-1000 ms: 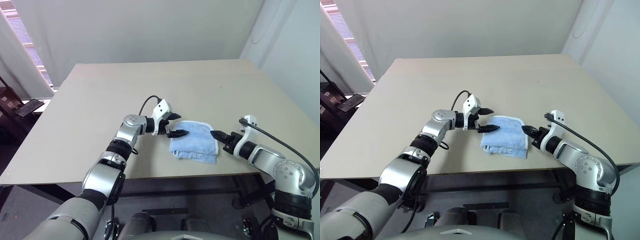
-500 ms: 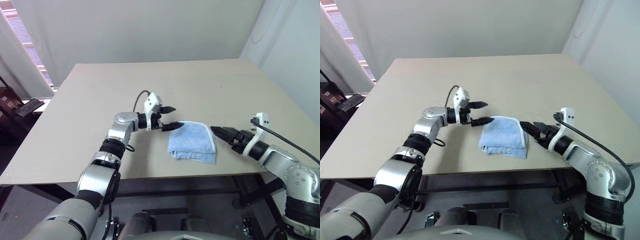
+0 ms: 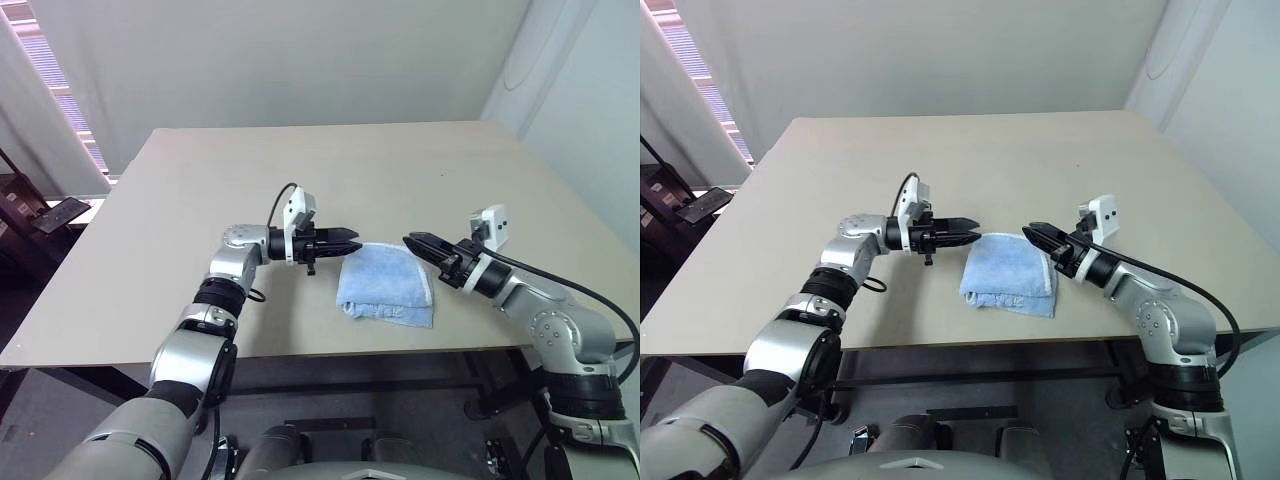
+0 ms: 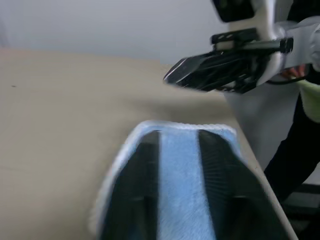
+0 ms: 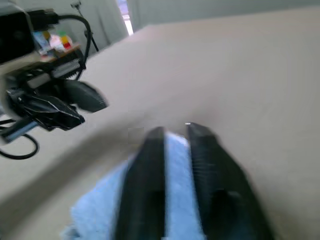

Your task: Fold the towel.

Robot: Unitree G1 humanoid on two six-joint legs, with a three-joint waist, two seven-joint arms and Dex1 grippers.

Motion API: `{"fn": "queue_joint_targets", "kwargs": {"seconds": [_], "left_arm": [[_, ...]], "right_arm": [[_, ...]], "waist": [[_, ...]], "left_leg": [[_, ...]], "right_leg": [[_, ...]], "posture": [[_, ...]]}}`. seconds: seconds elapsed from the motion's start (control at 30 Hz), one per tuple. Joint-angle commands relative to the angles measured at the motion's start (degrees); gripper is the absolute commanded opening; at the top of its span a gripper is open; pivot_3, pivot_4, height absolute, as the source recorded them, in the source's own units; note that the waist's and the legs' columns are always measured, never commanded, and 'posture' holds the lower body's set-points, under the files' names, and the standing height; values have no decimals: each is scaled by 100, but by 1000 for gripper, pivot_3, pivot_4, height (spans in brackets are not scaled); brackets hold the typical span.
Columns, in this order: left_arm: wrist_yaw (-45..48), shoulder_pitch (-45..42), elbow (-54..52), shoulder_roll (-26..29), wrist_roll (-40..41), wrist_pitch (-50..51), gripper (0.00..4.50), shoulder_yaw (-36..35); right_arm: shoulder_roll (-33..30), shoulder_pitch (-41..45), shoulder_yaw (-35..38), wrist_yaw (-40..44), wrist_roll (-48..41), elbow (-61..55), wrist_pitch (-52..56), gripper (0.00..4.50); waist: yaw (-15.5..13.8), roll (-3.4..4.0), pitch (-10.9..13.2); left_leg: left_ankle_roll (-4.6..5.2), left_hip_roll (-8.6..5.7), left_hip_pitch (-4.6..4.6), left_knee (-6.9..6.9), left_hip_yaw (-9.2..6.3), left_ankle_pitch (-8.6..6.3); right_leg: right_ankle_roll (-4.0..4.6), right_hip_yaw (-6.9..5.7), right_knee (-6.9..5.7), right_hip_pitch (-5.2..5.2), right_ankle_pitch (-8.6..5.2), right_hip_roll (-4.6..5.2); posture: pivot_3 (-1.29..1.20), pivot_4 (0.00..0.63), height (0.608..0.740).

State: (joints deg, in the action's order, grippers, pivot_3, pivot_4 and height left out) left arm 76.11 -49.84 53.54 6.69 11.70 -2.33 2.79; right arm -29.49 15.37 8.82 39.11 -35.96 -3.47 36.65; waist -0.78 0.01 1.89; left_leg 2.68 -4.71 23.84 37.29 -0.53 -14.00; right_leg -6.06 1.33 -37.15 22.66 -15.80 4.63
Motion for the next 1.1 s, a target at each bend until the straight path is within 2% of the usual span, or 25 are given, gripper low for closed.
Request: {"fn": "queue_joint_targets", "kwargs": {"seconds": [0.03,0.13,0.37,0.53,0.63,0.83,1.0,1.1], "left_arm": [[-472,-77,483,-179,-378,-636,19,167],[-673,47,941,-336,-660,-1073,19,314],[-1028,286,1532,-540,-1023,-1150,19,425],[-1040,316,1592,-484,-1059,-1183,19,386],[-853,237,1481,-457,-904,-1131,0,267],[299,210,496,-151,-421,-701,0,112],[809,456,-790,313,32,200,0,64],[865,735,-1423,591,112,468,0,130]], "right_arm": [[85,46,-313,169,327,238,-268,0],[174,-21,-633,127,727,576,-413,0],[394,-214,-931,-100,1337,1171,-600,0],[457,-202,-789,-141,1347,1242,-619,0],[556,-89,-391,-221,948,1057,-350,550],[200,109,775,-274,-622,374,1434,2684],[-414,689,1808,-565,-1607,1498,3439,4469],[-689,940,2140,-645,-1774,2167,4273,4469]], "waist": [[3,0,0],[11,1,0],[3,-1,-5],[10,-4,-9],[9,-5,-9],[10,-3,-7],[24,-1,-8],[27,1,-9]], "left_leg": [[0,0,0,-2,0,0],[-1,1,2,-5,0,0],[-2,0,0,-1,0,0],[-1,1,-48,-5,0,-3],[-1,2,-48,-3,0,-3],[-1,2,-20,-5,0,-2],[-1,3,2,-10,0,-2],[0,7,2,-18,0,-2]], "right_leg": [[0,0,-1,2,0,0],[0,0,-4,8,0,-2],[0,0,-6,5,0,-1],[1,-2,5,-33,0,-1],[1,-2,3,-32,0,-1],[1,-2,1,-18,0,0],[3,-2,6,2,0,3],[4,-2,6,6,-1,2]], "posture": [[0,0,736],[0,0,736],[0,0,736],[0,0,736],[0,0,736],[0,0,736],[0,0,736],[0,0,736]]}}
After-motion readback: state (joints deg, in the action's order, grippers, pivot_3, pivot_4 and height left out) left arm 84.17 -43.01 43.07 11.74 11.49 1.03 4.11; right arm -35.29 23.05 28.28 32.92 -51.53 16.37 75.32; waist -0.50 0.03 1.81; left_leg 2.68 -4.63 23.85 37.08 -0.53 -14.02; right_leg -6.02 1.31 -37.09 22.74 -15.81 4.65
